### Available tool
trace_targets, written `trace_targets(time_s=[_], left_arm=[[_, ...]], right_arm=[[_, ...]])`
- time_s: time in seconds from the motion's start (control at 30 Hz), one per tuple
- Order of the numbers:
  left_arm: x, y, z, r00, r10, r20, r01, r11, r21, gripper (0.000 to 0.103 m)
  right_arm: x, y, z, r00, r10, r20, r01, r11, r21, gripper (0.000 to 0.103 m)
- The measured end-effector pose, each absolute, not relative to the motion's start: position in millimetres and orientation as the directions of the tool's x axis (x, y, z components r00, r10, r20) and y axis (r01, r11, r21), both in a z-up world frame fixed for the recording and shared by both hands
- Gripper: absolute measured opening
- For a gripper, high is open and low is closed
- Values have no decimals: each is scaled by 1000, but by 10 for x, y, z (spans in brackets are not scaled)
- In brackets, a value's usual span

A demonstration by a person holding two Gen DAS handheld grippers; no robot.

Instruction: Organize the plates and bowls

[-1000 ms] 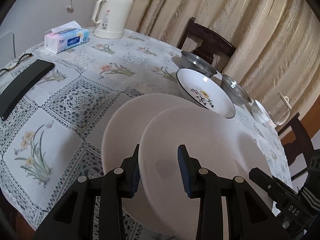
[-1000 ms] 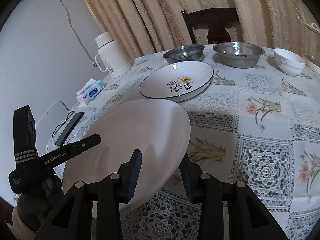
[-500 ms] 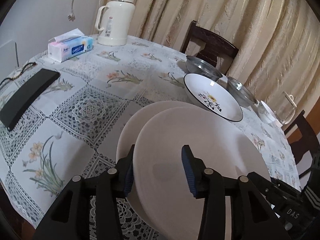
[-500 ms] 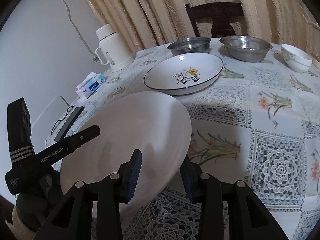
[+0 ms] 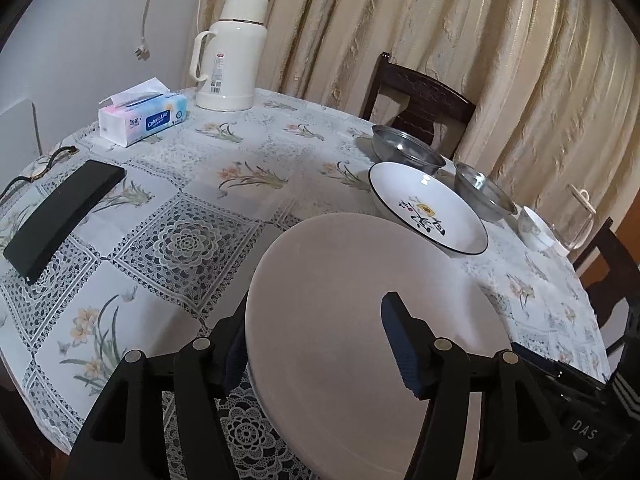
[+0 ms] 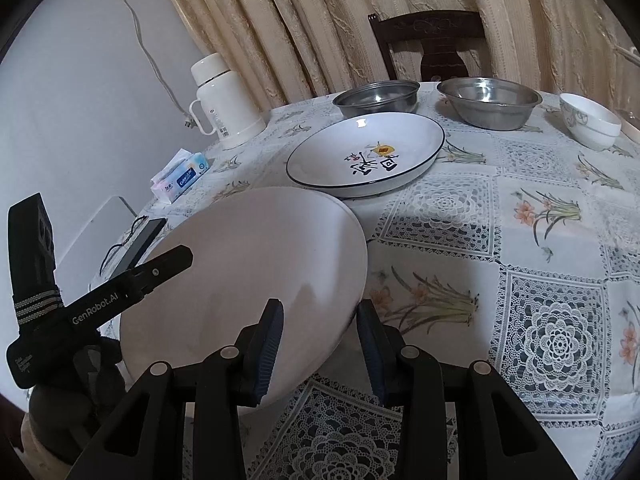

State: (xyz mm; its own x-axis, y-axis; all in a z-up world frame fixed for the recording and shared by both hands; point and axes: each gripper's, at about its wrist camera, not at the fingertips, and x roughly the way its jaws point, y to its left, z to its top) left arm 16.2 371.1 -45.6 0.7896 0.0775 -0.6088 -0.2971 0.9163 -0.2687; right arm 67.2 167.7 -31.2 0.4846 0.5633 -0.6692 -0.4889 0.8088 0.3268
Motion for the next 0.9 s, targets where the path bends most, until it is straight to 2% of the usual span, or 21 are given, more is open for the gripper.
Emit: trace_targets(time_s=[0.07, 0.2, 0.27, 0.4, 0.9], left_arm=[[165, 3703, -453, 787, 84, -612, -300, 917, -261, 63], [143, 3713, -421, 781, 151, -605, -342, 915, -214, 67], [107, 3707, -354, 801, 172, -573, -338, 920, -196, 71], [90, 3670, -271, 818, 173, -548, -317, 931, -180, 72], [171, 3646, -361, 795, 130, -592, -309, 928, -211, 72]], right_arm=[[670, 1675, -312, 488, 560, -670, -486, 812, 324, 42], [662, 1660, -311, 502, 550, -667, -477, 820, 317, 54], [663, 1656, -313, 505, 548, -666, -475, 822, 316, 54], [671, 1640, -325, 504, 551, -666, -469, 821, 325, 54], [715, 1482, -377, 510, 544, -666, -412, 834, 367, 57]])
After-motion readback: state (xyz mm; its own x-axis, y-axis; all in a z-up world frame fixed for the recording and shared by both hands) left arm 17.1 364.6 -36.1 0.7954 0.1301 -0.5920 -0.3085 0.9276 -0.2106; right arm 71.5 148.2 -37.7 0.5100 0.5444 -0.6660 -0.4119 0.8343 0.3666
